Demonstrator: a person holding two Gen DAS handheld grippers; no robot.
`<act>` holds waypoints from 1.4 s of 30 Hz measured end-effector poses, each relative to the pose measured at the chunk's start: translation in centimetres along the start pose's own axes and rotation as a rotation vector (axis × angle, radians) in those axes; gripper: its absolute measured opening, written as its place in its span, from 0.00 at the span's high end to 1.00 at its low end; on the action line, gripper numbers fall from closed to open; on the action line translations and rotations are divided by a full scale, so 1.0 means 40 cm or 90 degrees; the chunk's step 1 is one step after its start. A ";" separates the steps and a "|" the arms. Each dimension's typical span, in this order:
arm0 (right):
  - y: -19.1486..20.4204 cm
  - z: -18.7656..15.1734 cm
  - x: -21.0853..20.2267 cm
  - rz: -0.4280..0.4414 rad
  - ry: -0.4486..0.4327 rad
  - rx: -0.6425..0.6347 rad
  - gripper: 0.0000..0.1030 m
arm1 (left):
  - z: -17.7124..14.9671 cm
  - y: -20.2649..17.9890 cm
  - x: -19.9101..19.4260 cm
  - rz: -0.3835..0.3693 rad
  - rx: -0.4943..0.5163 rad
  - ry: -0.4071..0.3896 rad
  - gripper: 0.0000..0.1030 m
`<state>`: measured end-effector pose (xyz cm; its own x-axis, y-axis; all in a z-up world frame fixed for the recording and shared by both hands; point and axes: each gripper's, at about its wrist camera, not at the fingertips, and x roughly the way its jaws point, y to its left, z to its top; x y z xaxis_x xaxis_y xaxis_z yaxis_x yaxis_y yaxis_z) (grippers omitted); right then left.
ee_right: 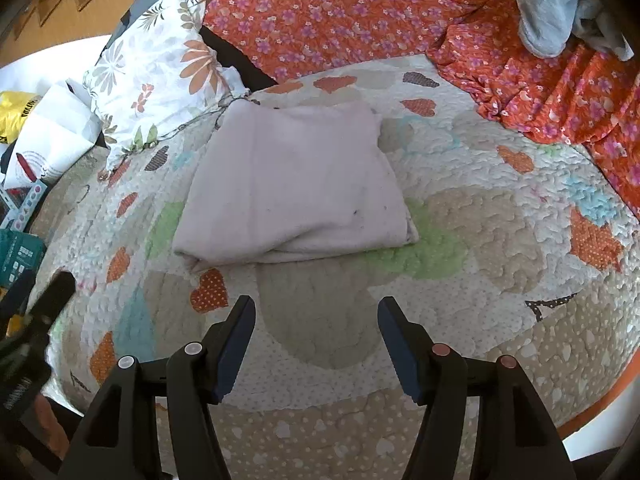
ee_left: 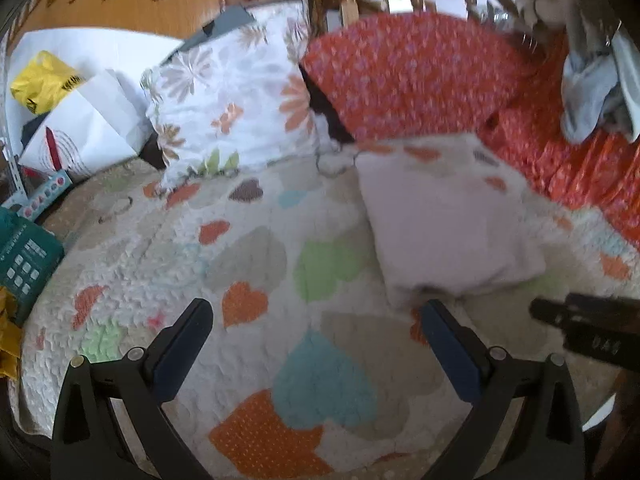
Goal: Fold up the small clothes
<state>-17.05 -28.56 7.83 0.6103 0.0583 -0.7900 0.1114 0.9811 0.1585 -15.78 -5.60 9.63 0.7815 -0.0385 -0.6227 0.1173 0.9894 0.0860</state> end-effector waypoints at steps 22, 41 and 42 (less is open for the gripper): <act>0.028 -0.012 0.031 -0.036 0.019 -0.037 0.29 | -0.038 -0.009 0.067 -0.029 -0.008 0.099 0.00; 0.030 -0.018 0.040 -0.054 0.027 -0.042 0.27 | -0.057 -0.004 0.104 -0.067 -0.031 0.153 0.00; 0.029 -0.017 0.041 -0.055 0.027 -0.042 0.27 | -0.058 -0.003 0.106 -0.069 -0.033 0.157 0.00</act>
<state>-16.48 -27.20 6.32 0.5670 -0.0209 -0.8234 0.1097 0.9927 0.0504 -13.91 -5.57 5.15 0.5924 -0.1162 -0.7972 0.1559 0.9874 -0.0280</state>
